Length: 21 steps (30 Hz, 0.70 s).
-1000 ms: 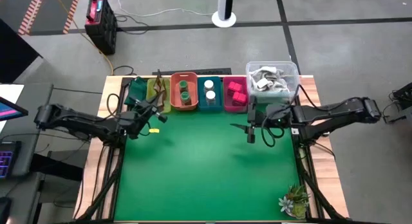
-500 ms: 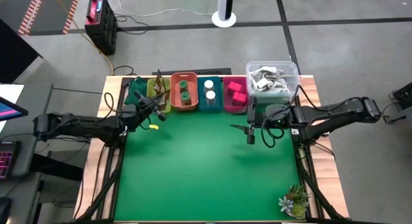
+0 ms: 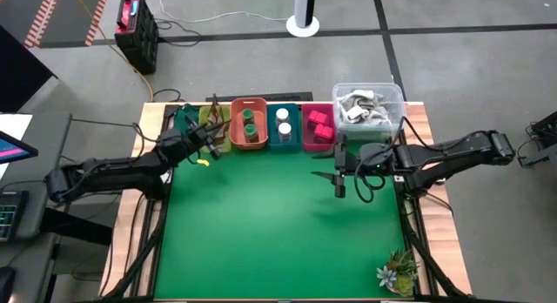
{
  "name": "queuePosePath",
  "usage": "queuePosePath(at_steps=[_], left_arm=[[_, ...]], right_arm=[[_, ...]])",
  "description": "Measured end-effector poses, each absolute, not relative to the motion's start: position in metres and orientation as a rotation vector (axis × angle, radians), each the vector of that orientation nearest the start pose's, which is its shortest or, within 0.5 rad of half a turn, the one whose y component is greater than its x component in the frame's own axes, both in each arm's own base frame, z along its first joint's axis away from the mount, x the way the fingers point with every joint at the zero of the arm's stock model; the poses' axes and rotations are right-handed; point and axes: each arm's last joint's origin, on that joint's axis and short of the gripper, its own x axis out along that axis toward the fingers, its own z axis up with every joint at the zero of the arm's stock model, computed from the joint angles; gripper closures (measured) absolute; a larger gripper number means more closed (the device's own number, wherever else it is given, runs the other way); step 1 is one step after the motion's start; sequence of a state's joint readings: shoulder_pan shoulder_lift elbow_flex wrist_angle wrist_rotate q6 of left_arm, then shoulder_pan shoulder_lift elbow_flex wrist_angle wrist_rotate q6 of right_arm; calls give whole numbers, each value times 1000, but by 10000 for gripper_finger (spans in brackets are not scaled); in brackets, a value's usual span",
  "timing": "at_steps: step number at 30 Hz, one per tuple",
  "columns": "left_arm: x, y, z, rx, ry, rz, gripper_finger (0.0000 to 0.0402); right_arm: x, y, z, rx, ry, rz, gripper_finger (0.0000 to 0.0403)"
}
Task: Sort spices by type
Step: Put the orange spice pack into the yellow bin
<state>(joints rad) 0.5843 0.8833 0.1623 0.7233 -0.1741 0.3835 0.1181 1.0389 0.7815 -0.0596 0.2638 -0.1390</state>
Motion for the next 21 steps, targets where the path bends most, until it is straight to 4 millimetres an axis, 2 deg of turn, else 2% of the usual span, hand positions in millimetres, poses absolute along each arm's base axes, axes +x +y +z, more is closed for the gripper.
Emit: queuePosePath(at_steps=[15, 21], left_arm=[[128, 116, 189, 302, 125, 648, 401], [127, 120, 185, 284, 150, 658, 401]], right_arm=[[229, 20, 298, -195, 306, -123, 168], [229, 20, 299, -185, 293, -125, 168]])
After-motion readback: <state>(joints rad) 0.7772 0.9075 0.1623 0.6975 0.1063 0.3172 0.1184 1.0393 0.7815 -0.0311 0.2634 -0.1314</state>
